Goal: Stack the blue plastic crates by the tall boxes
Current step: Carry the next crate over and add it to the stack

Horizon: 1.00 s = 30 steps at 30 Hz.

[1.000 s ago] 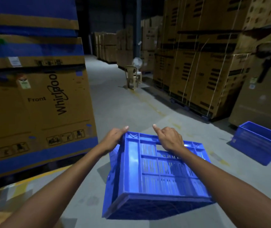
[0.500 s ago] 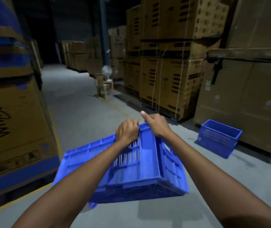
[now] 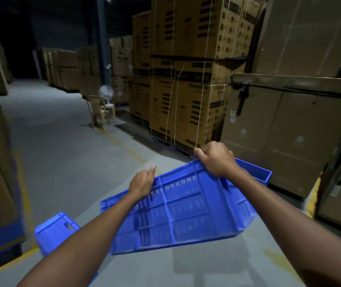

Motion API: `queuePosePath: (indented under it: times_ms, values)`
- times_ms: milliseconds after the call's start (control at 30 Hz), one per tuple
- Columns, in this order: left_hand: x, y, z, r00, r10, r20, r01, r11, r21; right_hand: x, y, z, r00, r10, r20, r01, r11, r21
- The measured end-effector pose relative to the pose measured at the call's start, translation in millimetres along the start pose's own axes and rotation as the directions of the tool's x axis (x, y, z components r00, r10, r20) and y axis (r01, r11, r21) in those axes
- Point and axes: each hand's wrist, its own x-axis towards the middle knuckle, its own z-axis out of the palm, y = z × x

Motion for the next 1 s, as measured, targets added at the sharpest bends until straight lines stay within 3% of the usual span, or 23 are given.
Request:
queuePosePath:
  times_ms: [133,233,333,467,533,600,667,733,867,1000]
  values:
    - [47.9,31.2,51.1,0.996,0.066,-0.06,-0.067,0.997,-0.024,53.1,37.7,7.3,0.998,-0.004,0.064,0.023,0.951,-0.309]
    - [92.8,65.9,77.6,0.981,0.195,-0.013,-0.193,0.978,0.078,87.7,57.2,29.0,0.983,0.082,0.165,0.012,0.864,-0.503]
    - [148.7,100.3,107.4,0.951,0.308,-0.009,-0.304,0.942,0.141,121.2,76.7,75.7,0.968,0.178,0.177,-0.08,0.887,-0.454]
    - [213.6,124.2,132.6,0.893,0.447,0.048,-0.448,0.874,0.19,161.4,106.7,108.9,0.978,0.2,-0.053,-0.205,0.905,-0.372]
    - [246.5,129.4,136.9,0.827,0.536,0.169,-0.56,0.808,0.18,182.6,124.1,115.8,0.964,0.234,-0.124,-0.263,0.897,-0.354]
    - [278.9,134.2,139.4,0.709,0.597,0.376,-0.677,0.726,0.123,202.5,144.5,120.8,0.946,0.282,-0.158,-0.32,0.886,-0.336]
    - [315.4,137.8,141.4,0.584,0.579,0.57,-0.748,0.656,0.1,222.6,167.8,124.6,0.931,0.306,-0.201,-0.358,0.876,-0.323]
    - [350.2,136.8,150.9,0.51,0.508,0.694,-0.764,0.639,0.094,242.5,192.6,128.4,0.924,0.307,-0.228,-0.37,0.867,-0.335]
    - [399.8,149.5,203.2,0.41,0.472,0.78,-0.716,0.697,-0.046,279.2,252.4,138.7,0.948,0.25,-0.195,-0.312,0.848,-0.429]
    - [449.4,189.3,267.3,0.365,0.478,0.799,-0.716,0.692,-0.087,321.9,334.1,140.0,0.989,0.145,-0.031,-0.142,0.864,-0.483]
